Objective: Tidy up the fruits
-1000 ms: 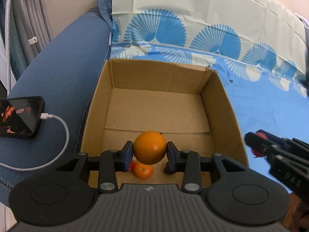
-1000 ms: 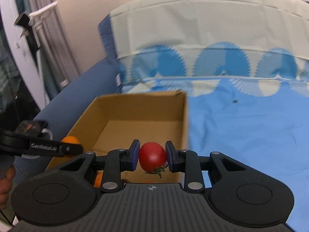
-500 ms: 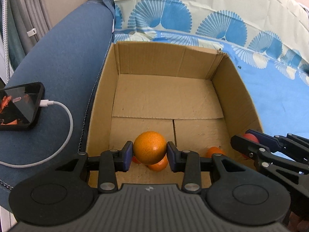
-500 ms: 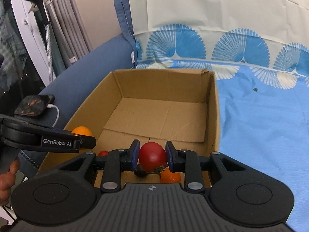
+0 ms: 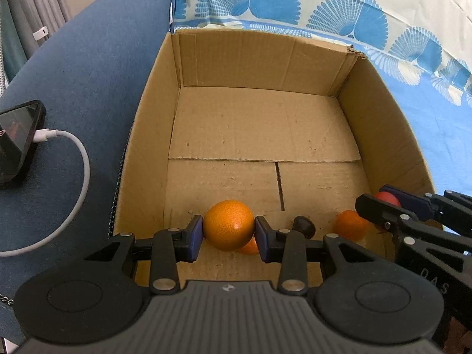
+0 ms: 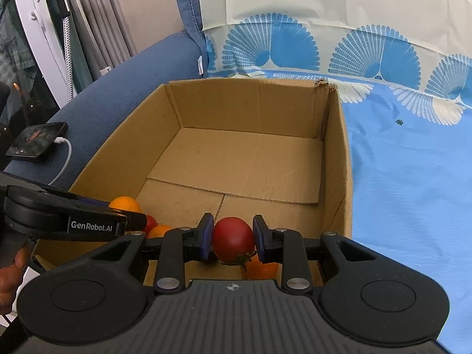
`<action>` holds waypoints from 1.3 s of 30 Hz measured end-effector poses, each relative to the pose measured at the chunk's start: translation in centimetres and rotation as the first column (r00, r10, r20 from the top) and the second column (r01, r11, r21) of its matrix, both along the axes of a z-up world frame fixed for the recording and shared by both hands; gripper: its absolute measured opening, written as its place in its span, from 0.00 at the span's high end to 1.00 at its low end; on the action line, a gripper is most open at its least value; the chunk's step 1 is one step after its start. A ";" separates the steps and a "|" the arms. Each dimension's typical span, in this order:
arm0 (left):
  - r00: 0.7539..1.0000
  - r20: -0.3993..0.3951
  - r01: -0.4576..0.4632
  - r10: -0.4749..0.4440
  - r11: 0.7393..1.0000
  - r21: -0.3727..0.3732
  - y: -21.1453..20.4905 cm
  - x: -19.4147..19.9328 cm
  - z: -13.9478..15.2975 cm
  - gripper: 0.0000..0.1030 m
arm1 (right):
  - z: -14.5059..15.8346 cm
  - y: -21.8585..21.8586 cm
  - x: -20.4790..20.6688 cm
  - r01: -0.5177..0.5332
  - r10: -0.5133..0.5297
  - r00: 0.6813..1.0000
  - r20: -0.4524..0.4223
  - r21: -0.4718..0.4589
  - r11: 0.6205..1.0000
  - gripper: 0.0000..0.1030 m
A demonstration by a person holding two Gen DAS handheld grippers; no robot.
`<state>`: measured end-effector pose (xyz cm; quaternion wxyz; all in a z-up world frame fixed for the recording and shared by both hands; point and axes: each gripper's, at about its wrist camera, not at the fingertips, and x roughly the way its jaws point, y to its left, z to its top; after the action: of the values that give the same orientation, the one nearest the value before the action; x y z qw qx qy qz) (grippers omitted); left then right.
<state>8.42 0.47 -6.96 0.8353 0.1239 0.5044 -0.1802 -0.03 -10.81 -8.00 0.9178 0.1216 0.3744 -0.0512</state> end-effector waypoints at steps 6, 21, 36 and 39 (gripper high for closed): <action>0.999 0.018 -0.030 0.030 1.000 -0.004 -0.1 0.5 0.1 0.02 | 0.1 -0.4 0.1 0.017 -0.017 1.000 0.015 0.004 1.000 0.41; 0.989 0.150 -0.014 0.017 1.000 -0.021 2.1 -5.5 5.1 0.00 | 5.8 2.4 -5.9 0.073 -0.061 0.989 0.132 -0.084 0.994 0.01; 0.966 0.238 -0.092 0.100 0.995 -0.046 7.3 -13.4 10.6 0.00 | 8.9 8.7 -14.1 0.181 -0.151 0.966 0.209 -0.133 0.974 0.00; 0.965 0.239 -0.111 0.110 0.994 -0.008 7.4 -14.0 10.7 0.00 | 9.1 9.2 -15.4 0.203 -0.167 0.958 0.234 -0.140 0.969 0.00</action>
<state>-5.55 7.84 3.72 0.8984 0.1185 0.4067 -0.1156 -15.46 -1.62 1.06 0.9516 0.0858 0.2519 -0.1539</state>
